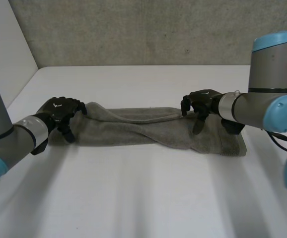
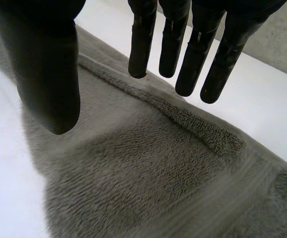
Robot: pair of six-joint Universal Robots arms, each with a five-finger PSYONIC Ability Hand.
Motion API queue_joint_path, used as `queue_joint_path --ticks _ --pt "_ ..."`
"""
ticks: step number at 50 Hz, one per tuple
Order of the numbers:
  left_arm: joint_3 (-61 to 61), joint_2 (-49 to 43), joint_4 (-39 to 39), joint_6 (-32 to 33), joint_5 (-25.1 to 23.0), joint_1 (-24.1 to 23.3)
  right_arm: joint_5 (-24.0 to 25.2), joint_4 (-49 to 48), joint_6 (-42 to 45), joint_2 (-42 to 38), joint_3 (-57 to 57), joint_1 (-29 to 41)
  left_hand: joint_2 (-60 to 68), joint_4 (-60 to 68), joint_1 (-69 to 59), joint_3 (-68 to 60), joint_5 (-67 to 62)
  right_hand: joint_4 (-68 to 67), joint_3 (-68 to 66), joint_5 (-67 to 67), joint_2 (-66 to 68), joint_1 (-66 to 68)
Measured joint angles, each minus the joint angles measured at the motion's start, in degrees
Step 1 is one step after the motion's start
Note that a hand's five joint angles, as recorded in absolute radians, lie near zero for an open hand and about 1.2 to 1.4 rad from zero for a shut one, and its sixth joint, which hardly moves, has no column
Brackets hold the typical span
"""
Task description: Fold the towel.
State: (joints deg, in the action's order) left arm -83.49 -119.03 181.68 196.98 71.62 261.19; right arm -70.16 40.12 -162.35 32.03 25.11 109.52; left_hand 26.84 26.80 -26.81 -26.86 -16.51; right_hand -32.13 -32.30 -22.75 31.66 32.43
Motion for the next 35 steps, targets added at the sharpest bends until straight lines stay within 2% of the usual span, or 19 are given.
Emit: queue_joint_path --ticks 10,14,19,26,28,31,35 --pt "9.4 -6.7 -1.4 -0.2 0.4 -0.2 -0.7 -0.6 -2.5 -9.8 -11.4 0.0 0.0 0.0 0.0 0.0 0.0 0.2 0.0 0.1 -0.2 -0.1" --pt "12.7 -9.7 -2.2 -0.2 0.7 -0.6 -2.1 -2.5 -2.7 -11.8 -12.6 0.0 0.0 0.0 0.0 0.0 0.0 15.2 15.0 17.6 -14.4 -15.2" --pt "15.3 -11.9 -2.9 -0.2 1.9 -0.8 -4.1 -6.2 -2.7 -12.0 -12.7 0.1 0.0 0.0 0.0 0.0 0.0 17.1 17.9 19.2 -17.3 -19.0" --pt "16.0 -11.9 -3.4 -0.8 3.2 -0.9 -6.6 -10.8 -4.1 -7.0 -10.7 0.6 -0.2 -0.2 0.2 0.2 0.2 17.1 17.9 19.2 -17.3 -19.0" --pt "15.7 -11.4 -3.4 -1.3 3.2 -0.9 -7.0 -11.2 -4.7 -5.3 -9.6 0.7 -0.2 -0.2 0.2 0.2 0.2 14.8 15.2 15.4 -14.2 -15.2" --pt "15.0 -10.3 -3.4 -2.2 3.2 -0.9 -7.4 -11.4 -5.6 -2.3 -7.1 0.8 -0.2 -0.2 0.2 0.2 0.2 2.2 2.4 2.1 -1.6 -2.2" --pt "14.0 -9.2 -3.3 -3.0 3.0 -0.9 -7.6 -11.1 -6.0 0.1 -4.1 0.8 -0.2 -0.2 0.2 0.2 0.2 -9.2 -9.1 -8.9 9.8 8.8"
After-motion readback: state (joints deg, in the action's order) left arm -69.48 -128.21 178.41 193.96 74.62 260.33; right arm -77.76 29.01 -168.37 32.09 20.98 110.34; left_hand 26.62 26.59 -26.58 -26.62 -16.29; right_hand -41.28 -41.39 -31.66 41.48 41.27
